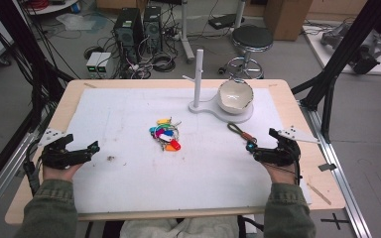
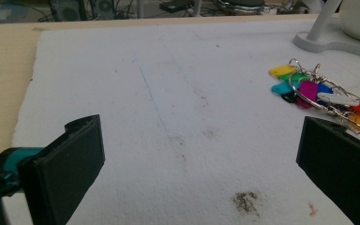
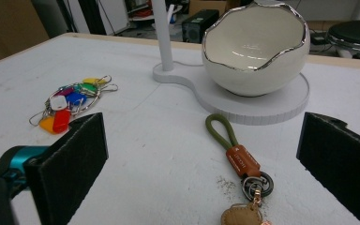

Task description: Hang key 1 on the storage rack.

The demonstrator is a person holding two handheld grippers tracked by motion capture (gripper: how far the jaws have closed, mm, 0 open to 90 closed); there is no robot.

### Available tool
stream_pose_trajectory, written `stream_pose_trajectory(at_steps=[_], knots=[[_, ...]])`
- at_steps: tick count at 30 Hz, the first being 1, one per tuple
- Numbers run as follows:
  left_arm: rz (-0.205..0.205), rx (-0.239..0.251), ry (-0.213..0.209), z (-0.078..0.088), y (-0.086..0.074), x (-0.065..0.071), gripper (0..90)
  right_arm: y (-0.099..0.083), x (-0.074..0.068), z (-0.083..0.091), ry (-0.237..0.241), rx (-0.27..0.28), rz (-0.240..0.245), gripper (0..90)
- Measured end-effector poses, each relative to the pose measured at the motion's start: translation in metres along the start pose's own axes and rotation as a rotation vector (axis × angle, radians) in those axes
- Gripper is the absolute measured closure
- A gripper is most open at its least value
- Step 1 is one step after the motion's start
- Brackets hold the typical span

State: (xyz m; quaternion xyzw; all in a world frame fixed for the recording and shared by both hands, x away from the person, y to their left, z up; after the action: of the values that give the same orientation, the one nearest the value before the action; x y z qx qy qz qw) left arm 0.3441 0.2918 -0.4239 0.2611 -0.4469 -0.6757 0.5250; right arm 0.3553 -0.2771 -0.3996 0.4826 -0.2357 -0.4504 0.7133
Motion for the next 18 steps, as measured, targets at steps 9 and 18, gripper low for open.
stream_pose_trajectory(at_steps=[9, 18], knots=[[-0.011, 0.019, 0.015, -0.003, 0.002, 0.0, 1.8, 0.005, 0.0, -0.014, -0.001, -0.072, 0.038, 1.3], [-0.04, -0.007, 0.011, -0.006, 0.0, 0.004, 1.8, 0.015, 0.004, -0.027, 0.051, -0.115, 0.02, 1.3]])
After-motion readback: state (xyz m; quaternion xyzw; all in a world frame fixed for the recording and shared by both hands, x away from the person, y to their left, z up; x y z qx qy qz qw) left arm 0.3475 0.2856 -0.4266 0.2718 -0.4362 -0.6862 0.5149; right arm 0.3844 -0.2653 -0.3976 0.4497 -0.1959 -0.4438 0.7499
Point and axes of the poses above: each handheld gripper's, and its own axes: z roughly backward along the jaws, y roughly out of its top, x roughly to its right, the point moved 5 cm from there along -z, roughly forward along the jaws, and after that the axes turned 4 degrees about -x, right-handed, at the moved point
